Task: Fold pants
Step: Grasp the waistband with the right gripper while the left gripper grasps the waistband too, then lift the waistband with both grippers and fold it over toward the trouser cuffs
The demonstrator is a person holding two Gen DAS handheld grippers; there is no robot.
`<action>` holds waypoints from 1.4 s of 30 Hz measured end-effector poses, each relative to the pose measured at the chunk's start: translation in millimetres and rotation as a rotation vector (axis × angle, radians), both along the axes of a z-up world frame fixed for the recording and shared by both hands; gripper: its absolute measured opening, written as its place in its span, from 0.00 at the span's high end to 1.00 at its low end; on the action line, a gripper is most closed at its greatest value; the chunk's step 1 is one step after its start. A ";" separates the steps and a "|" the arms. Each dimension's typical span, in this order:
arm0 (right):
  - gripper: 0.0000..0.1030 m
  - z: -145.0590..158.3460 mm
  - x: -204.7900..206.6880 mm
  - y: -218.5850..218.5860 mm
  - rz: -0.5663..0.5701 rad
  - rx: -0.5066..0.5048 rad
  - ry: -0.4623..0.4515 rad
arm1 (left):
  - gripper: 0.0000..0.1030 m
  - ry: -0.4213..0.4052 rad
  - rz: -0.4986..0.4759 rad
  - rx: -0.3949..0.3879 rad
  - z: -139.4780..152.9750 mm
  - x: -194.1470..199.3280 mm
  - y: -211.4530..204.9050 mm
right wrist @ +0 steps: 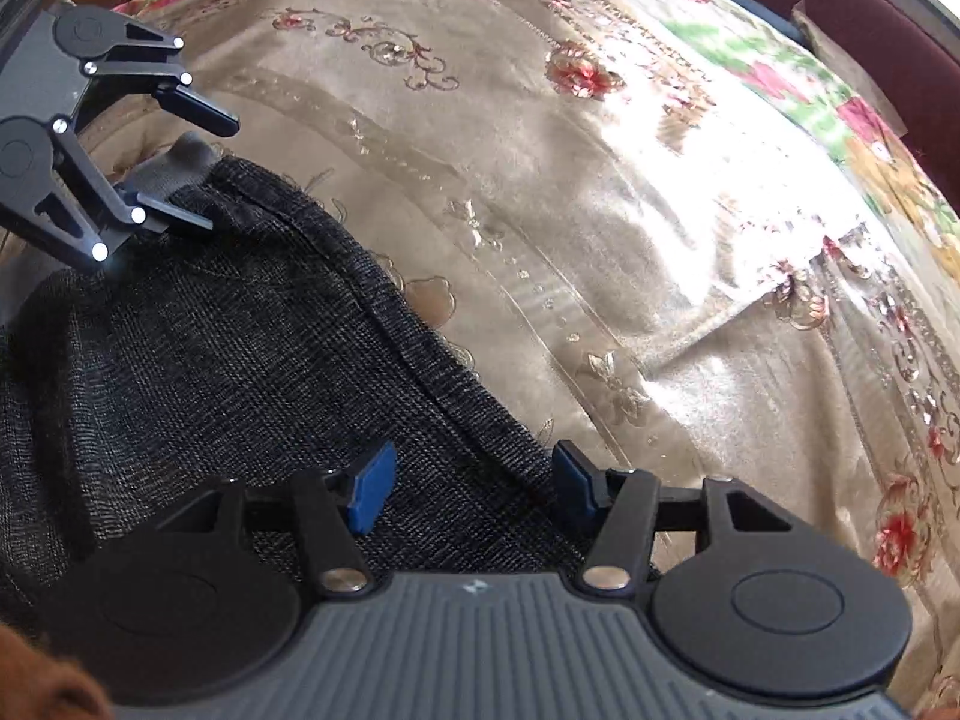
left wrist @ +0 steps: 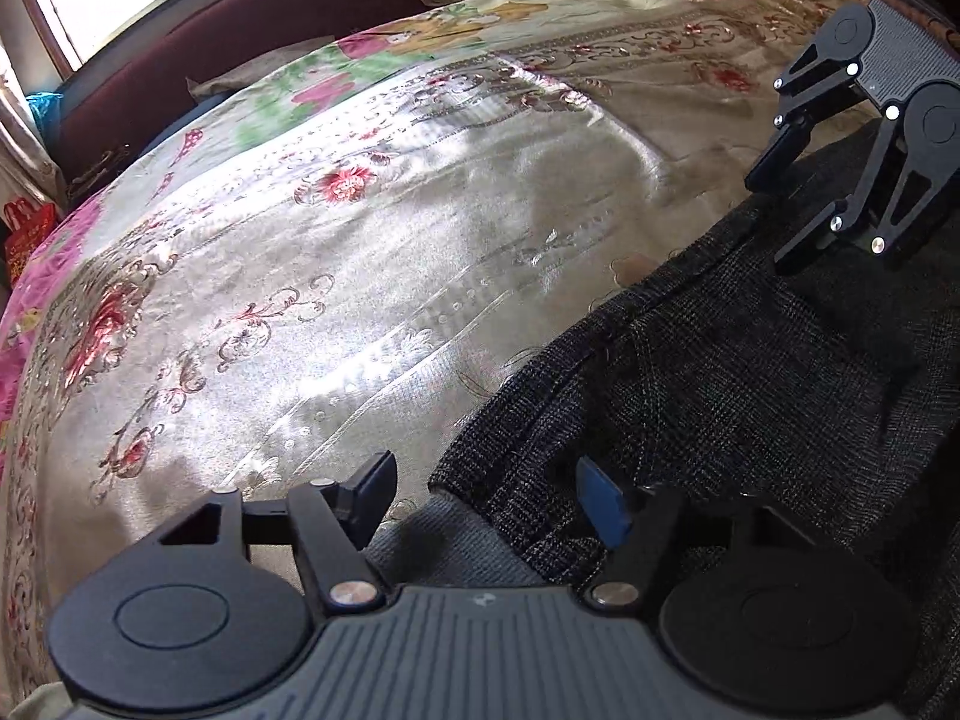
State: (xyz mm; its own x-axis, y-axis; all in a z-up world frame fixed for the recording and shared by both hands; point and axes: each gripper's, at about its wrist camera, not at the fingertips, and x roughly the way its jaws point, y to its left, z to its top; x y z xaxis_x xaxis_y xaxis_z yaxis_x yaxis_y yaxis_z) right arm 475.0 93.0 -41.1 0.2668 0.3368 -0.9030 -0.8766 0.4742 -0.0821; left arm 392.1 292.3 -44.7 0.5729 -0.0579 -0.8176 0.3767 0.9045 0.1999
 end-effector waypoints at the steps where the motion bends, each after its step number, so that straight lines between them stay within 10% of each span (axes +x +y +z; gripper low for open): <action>1: 0.44 -6.0 3.6 2.4 0.020 -0.021 0.006 | 0.21 0.015 -0.009 -0.007 -1.6 1.8 2.9; 15: 0.32 -22.9 28.5 -4.4 0.073 0.037 0.078 | 0.15 0.121 -0.068 -0.023 -10.3 15.5 16.1; 23: 0.91 -11.0 13.1 -5.9 0.030 0.021 0.077 | 0.50 0.111 -0.083 0.042 -3.5 9.0 -0.3; 26: 0.92 2.9 8.4 -8.4 0.013 0.034 0.064 | 0.61 0.090 -0.084 0.073 4.2 6.1 -3.1; 28: 0.93 16.5 -2.8 -11.4 0.019 0.040 0.032 | 0.76 0.068 -0.079 0.093 11.8 0.0 -5.7; 42: 1.00 131.4 -201.0 -76.2 -0.059 0.186 0.116 | 0.77 -0.037 -0.063 0.005 103.9 -172.8 -25.6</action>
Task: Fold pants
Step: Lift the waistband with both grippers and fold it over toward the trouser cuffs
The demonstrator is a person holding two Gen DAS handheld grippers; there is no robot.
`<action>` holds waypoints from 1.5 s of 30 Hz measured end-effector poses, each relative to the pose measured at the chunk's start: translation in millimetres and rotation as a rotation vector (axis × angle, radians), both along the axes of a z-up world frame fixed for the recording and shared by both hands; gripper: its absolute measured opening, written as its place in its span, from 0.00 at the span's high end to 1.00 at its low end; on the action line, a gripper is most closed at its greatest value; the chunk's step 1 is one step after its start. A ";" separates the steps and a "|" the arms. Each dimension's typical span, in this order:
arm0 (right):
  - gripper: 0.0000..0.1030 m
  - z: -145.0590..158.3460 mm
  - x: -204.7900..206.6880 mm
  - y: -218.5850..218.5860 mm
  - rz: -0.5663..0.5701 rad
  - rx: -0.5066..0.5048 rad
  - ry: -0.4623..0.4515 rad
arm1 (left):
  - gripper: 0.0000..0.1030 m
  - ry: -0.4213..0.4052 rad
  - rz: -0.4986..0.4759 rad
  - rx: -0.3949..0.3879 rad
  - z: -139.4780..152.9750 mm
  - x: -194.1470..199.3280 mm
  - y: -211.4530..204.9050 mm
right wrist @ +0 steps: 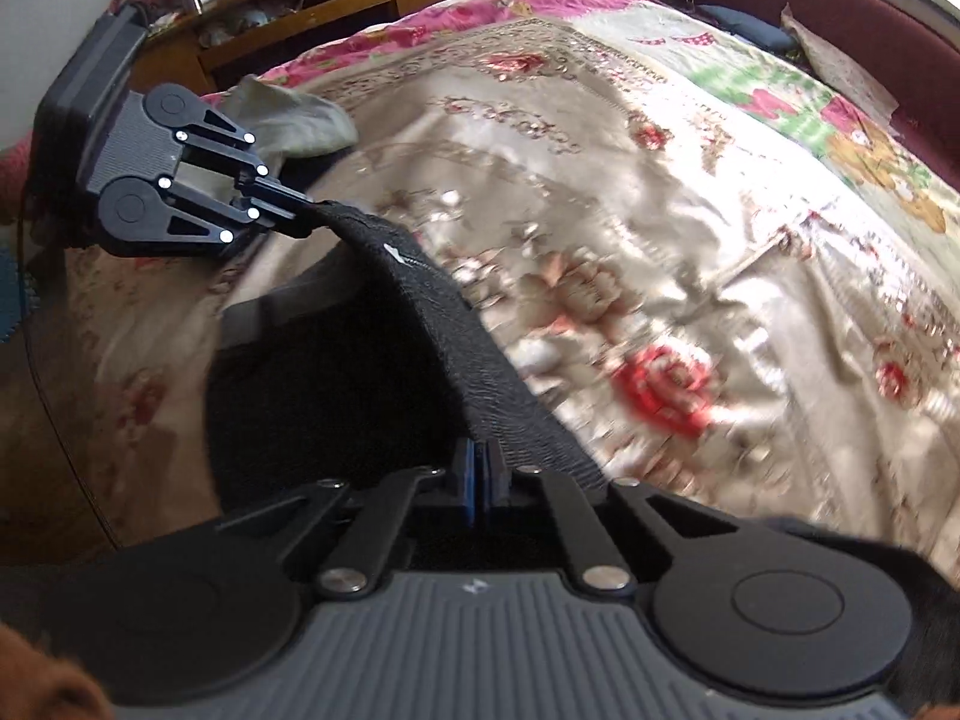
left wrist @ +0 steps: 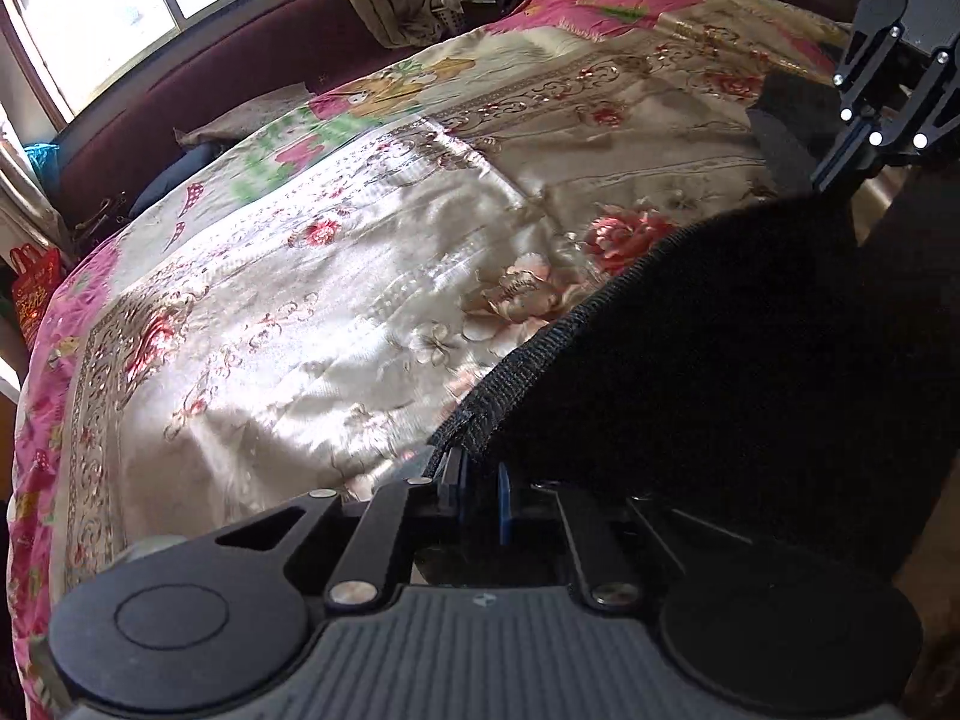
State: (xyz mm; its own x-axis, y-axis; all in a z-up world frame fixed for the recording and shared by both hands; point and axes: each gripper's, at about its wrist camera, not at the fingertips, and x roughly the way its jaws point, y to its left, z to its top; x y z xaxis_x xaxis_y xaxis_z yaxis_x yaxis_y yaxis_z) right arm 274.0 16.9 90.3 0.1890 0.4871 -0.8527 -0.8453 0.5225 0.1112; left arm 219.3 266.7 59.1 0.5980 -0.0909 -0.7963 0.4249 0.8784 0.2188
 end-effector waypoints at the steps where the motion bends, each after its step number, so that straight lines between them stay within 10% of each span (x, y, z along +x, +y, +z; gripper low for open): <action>1: 1.00 -5.8 -18.1 -3.7 -0.005 0.014 0.047 | 0.77 0.017 0.021 -0.026 -1.4 -17.1 -1.9; 7: 0.99 -87.9 -75.7 -3.0 -0.037 -0.066 0.176 | 0.79 0.110 0.083 -0.032 -57.2 -74.8 -25.4; 21: 0.58 -100.8 -63.2 44.1 0.537 -0.314 -0.543 | 0.67 -0.146 0.028 0.319 -90.0 -102.4 -42.1; 28: 0.52 -126.7 -68.8 62.3 0.808 -0.355 -0.649 | 0.60 -0.235 -0.161 0.447 -111.0 -111.2 -63.6; 33: 0.55 -144.2 -61.9 74.3 0.922 -0.407 -0.597 | 0.54 -0.257 -0.186 0.422 -107.0 -115.6 -76.5; 34: 0.73 -147.6 -59.7 75.7 0.919 -0.427 -0.579 | 0.52 -0.261 -0.193 0.427 -106.1 -117.7 -77.6; 37: 0.93 -136.6 -53.0 77.2 0.804 -0.432 -0.498 | 0.47 -0.282 -0.204 0.431 -108.8 -124.7 -78.8; 45: 0.94 -47.2 -44.8 56.9 0.411 -0.285 -0.193 | 0.32 -0.425 -0.131 0.492 -125.3 -120.4 -105.1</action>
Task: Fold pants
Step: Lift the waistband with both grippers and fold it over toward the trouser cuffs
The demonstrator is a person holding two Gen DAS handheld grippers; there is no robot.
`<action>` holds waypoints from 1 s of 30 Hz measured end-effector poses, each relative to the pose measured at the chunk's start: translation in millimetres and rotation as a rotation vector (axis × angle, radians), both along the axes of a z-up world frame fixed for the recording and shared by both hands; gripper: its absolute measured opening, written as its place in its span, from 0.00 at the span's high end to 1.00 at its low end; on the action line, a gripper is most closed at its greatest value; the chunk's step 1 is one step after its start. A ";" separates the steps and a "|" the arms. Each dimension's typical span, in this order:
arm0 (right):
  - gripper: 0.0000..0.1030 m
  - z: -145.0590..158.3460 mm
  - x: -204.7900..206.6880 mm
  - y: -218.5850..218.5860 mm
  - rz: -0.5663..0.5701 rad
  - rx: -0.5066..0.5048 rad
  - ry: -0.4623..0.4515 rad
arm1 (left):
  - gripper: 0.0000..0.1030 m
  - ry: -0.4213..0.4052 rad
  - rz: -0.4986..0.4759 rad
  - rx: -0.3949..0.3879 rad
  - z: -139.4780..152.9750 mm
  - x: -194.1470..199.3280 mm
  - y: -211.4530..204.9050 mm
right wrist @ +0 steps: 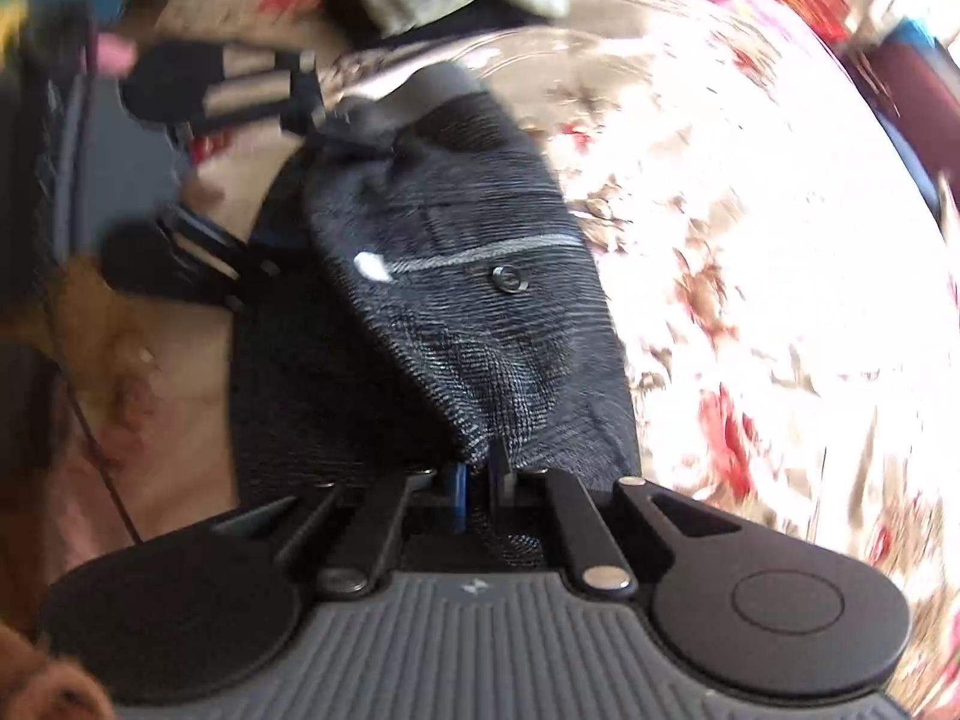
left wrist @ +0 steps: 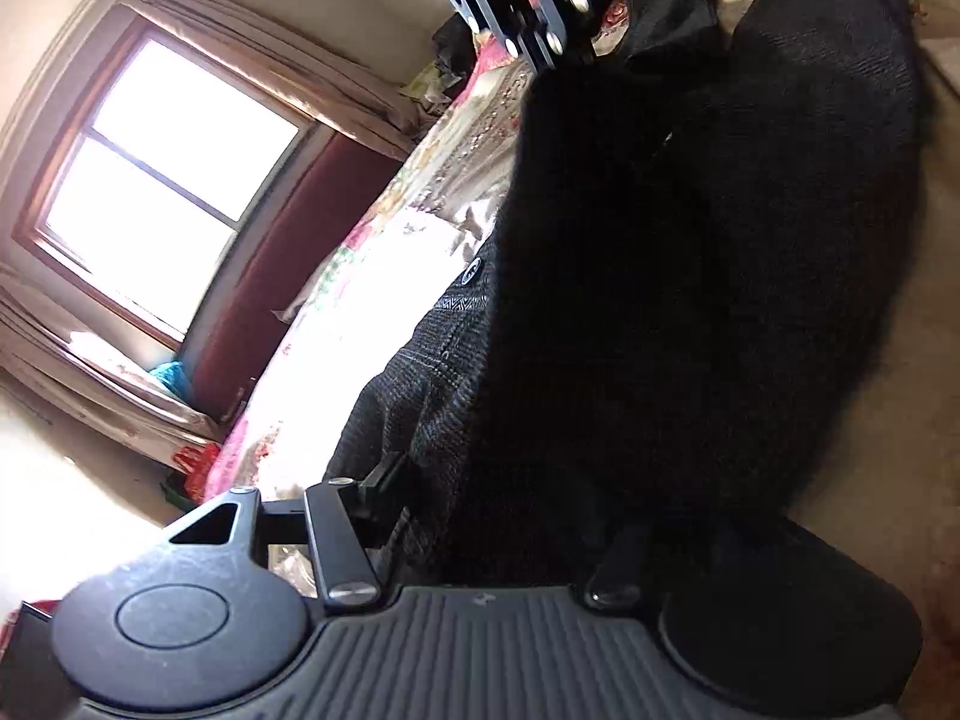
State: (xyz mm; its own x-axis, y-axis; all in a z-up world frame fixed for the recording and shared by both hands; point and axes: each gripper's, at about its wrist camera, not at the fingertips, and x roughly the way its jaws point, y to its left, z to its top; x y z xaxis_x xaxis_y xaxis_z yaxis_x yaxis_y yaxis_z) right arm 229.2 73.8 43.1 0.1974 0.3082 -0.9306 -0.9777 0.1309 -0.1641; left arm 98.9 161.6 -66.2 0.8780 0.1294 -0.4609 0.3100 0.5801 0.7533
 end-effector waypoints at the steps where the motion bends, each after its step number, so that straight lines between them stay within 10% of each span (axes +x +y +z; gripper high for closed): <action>1: 0.94 7.4 1.1 -2.6 -0.035 0.010 0.027 | 0.32 -0.026 0.020 0.020 -3.8 5.5 -2.0; 8: 0.94 24.9 -31.0 -7.2 -0.075 0.024 0.122 | 0.62 -0.072 0.100 0.108 14.4 36.8 31.8; 15: 0.94 16.8 -48.9 7.8 -0.200 0.133 0.255 | 0.61 -0.143 0.126 0.135 20.8 71.6 75.8; 20: 0.86 -39.9 -68.1 20.5 -0.277 0.050 0.287 | 0.45 -0.115 0.144 0.379 -30.8 67.3 92.1; 30: 0.80 -32.8 -77.3 8.1 -0.291 0.125 0.254 | 0.39 0.020 0.404 0.232 -2.0 12.8 103.4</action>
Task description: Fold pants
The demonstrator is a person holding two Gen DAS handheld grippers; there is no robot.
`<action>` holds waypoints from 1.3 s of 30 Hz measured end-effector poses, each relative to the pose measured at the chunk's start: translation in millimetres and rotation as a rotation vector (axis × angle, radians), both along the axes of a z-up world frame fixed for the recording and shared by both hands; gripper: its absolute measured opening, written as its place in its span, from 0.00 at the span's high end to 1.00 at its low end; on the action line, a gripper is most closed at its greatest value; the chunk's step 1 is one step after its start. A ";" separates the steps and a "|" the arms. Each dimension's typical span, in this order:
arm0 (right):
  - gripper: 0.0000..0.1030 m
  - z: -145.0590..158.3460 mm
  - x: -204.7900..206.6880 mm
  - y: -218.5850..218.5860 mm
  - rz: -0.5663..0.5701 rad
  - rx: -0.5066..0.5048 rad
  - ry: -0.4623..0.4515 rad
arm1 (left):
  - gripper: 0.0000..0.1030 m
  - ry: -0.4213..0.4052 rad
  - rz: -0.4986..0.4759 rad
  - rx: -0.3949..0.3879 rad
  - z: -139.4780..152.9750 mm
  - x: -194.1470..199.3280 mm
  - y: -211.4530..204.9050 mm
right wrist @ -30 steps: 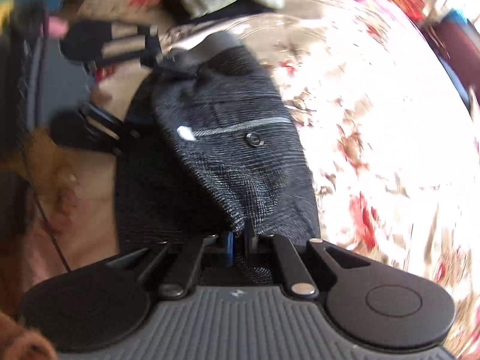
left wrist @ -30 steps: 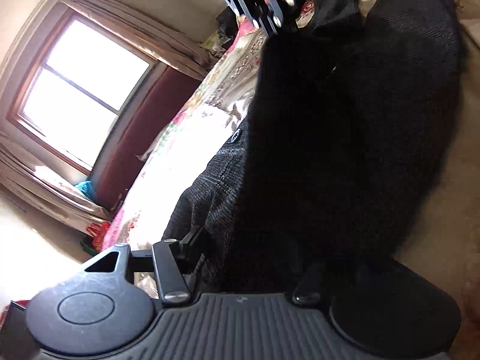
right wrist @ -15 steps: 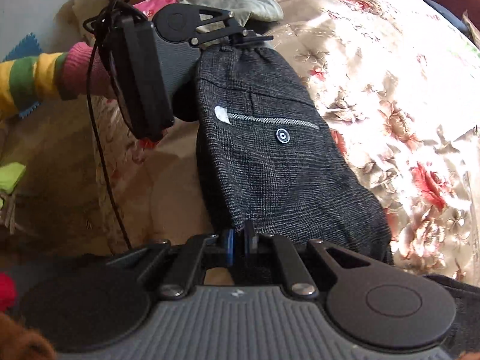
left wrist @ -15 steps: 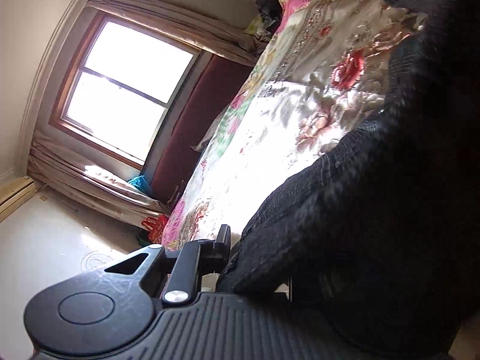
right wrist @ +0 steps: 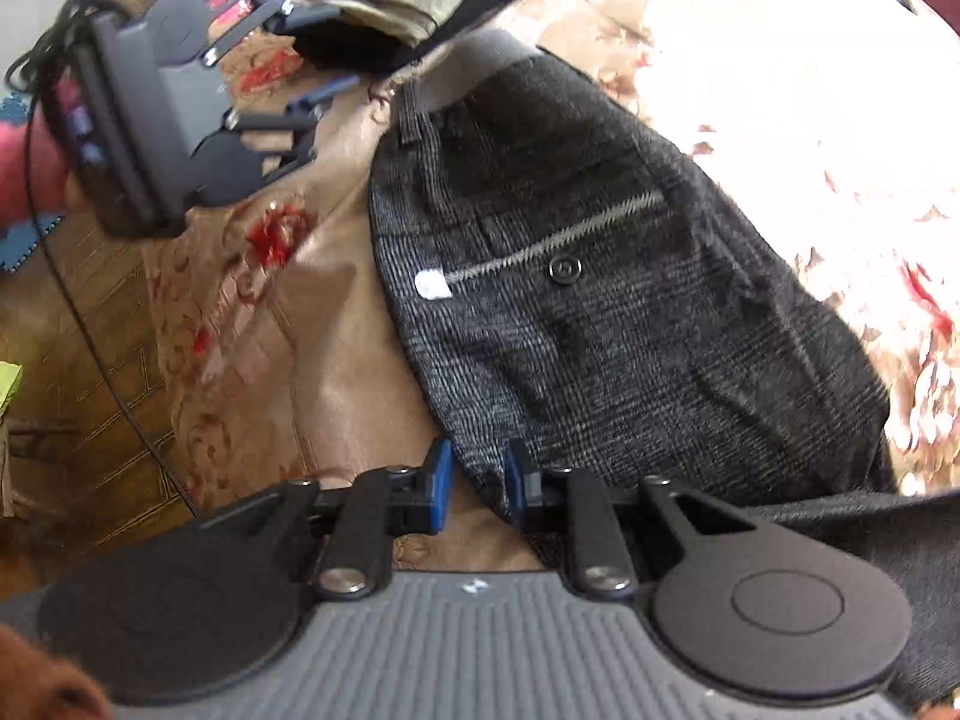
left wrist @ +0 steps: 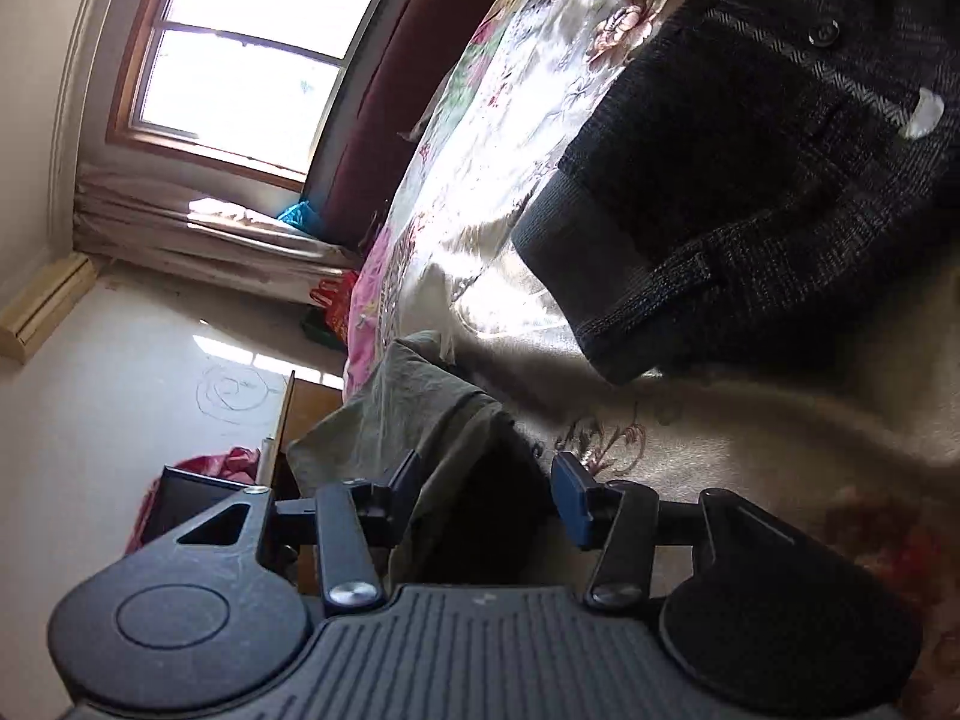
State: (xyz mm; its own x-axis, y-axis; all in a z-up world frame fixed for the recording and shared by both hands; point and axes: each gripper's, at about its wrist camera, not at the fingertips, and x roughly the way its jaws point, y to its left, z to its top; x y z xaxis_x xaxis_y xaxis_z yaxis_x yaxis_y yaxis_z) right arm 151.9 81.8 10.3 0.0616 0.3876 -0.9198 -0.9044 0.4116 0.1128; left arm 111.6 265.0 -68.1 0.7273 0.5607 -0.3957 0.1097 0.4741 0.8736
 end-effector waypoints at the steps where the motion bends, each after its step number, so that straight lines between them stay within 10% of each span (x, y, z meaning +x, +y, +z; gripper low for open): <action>1: 0.80 3.5 0.0 -1.9 0.010 0.004 -0.025 | 0.39 -0.012 -0.009 -0.016 3.8 -2.5 -5.3; 11: 0.73 -5.4 59.7 -27.7 -0.132 -0.196 -0.274 | 0.38 -0.119 -0.246 -0.134 8.5 52.9 -67.8; 15: 0.73 -13.8 92.7 -90.9 -0.352 -0.298 -0.170 | 0.37 -0.039 -0.183 -0.173 -12.6 92.2 -70.5; 21: 0.61 32.2 138.4 -166.7 -0.565 -0.173 -0.133 | 0.35 -0.087 -0.261 -0.214 28.1 60.7 -123.3; 25: 0.59 41.7 203.2 -207.9 -0.735 -0.091 -0.113 | 0.31 -0.035 -0.385 -0.434 60.8 60.4 -190.3; 29: 0.57 13.2 280.8 -243.2 -0.959 -0.086 -0.082 | 0.26 0.046 -0.465 -0.603 62.0 73.0 -244.3; 35: 0.57 -29.1 350.8 -280.9 -1.298 -0.053 0.069 | 0.25 0.174 -0.457 -0.599 31.2 91.3 -281.2; 39: 0.44 -54.5 371.4 -275.5 -1.342 -0.215 0.037 | 0.25 0.182 -0.428 -0.626 29.3 93.3 -284.6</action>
State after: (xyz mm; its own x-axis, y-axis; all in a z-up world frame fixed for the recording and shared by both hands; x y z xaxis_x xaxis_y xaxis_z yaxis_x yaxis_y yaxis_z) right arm 523.4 -193.6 -44.2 0.2487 -0.1008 -0.9633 0.2056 0.9774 -0.0492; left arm 205.0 -19.6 -38.8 0.7236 -0.1207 -0.6796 0.5099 0.7571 0.4084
